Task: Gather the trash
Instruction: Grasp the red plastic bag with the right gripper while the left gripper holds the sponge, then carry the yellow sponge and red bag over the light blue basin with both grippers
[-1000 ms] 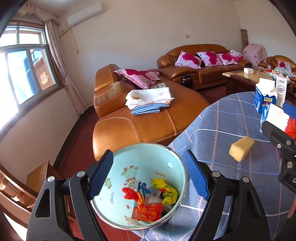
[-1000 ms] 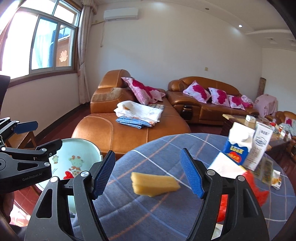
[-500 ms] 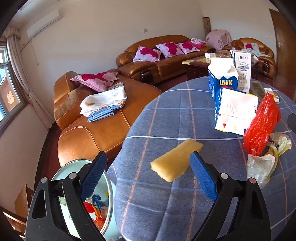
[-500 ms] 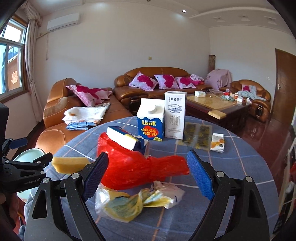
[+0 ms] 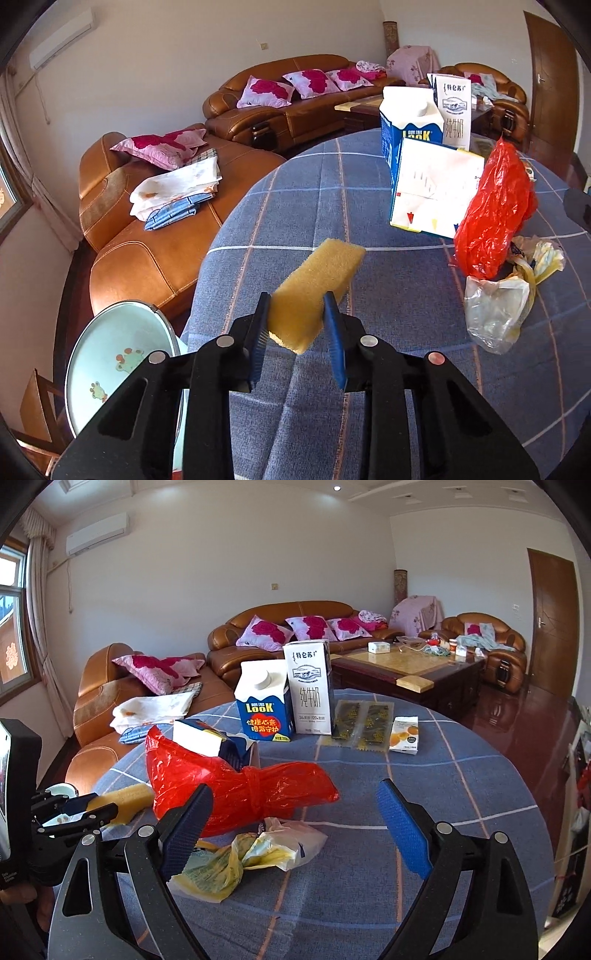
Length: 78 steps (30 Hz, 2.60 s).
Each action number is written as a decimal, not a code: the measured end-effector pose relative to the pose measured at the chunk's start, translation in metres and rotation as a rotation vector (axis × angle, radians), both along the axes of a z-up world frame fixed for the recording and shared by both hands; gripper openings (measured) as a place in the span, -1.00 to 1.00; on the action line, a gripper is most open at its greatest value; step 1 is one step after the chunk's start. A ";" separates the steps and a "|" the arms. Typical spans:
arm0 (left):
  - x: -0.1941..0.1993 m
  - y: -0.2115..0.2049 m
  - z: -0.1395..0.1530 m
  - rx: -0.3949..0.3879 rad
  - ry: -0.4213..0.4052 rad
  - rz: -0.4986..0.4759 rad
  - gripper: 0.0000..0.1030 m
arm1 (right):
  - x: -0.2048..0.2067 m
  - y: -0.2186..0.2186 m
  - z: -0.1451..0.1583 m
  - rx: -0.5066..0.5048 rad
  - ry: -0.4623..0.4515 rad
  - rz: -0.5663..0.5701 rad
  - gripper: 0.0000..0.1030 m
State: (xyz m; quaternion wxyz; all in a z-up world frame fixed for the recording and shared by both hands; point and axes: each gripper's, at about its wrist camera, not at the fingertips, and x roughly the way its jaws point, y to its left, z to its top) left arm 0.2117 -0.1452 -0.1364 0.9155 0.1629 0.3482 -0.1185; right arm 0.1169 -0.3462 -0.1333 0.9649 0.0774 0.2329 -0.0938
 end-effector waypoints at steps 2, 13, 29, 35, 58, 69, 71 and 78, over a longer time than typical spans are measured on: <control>-0.008 0.006 0.008 -0.003 -0.034 0.022 -0.45 | 0.003 0.006 0.004 0.009 -0.016 0.018 0.72; -0.024 0.043 0.015 -0.033 -0.042 0.115 -0.44 | 0.054 0.056 0.005 -0.057 0.047 0.125 0.81; -0.047 0.067 0.038 -0.092 -0.090 0.150 -0.44 | 0.019 0.045 0.006 -0.018 0.041 0.165 -0.93; -0.058 0.092 0.053 -0.110 -0.120 0.210 -0.44 | 0.000 0.060 0.033 -0.021 -0.095 0.223 -0.93; -0.054 0.146 0.068 -0.088 -0.165 0.359 -0.44 | 0.051 0.147 0.027 -0.048 -0.075 0.484 -0.93; -0.052 0.157 0.069 -0.071 -0.176 0.399 -0.44 | 0.065 0.167 0.020 -0.069 -0.038 0.558 -0.93; -0.050 0.160 0.070 -0.069 -0.178 0.412 -0.44 | 0.068 0.169 0.019 -0.062 -0.039 0.573 -0.93; -0.048 0.173 0.071 -0.051 -0.180 0.451 -0.44 | 0.079 0.179 0.016 -0.038 -0.040 0.622 -0.93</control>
